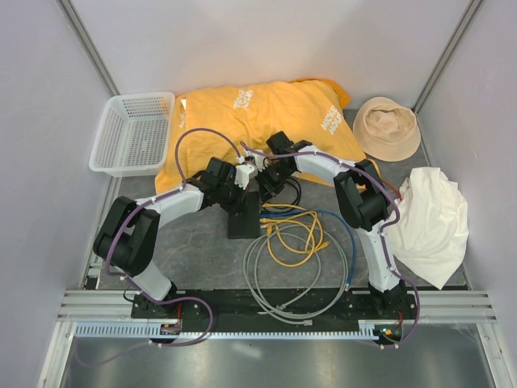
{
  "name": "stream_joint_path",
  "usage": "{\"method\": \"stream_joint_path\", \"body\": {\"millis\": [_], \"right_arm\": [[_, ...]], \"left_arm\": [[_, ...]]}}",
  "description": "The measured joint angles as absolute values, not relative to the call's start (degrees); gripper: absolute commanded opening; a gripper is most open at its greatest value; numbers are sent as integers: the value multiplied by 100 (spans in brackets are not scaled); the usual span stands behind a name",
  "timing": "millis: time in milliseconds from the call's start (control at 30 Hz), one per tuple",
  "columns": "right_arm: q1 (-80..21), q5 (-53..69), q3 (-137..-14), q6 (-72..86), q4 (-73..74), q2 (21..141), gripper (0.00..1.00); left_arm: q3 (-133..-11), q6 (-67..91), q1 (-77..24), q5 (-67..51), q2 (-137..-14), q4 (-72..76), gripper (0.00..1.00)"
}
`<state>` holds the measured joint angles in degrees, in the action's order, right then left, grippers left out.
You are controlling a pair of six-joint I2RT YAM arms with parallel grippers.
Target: Pull the plug from the switch port
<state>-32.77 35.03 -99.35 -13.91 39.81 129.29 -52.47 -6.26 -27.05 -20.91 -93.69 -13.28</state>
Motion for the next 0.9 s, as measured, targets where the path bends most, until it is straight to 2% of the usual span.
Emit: {"method": "stream_joint_path", "body": {"millis": [333, 633, 900], "right_arm": [[-3284, 3312, -11452, -1592, 5498, 13688, 0], [-3271, 2847, -11063, -2108, 5452, 13349, 0], [-3133, 1251, -10252, -2818, 5343, 12691, 0]], "left_arm": [[-5288, -674, -2829, -1957, -9395, -1323, 2], [-5378, -696, -2906, -1951, -9478, -1288, 2], [-5378, -718, -2965, -1929, -9478, -1284, 2]]}}
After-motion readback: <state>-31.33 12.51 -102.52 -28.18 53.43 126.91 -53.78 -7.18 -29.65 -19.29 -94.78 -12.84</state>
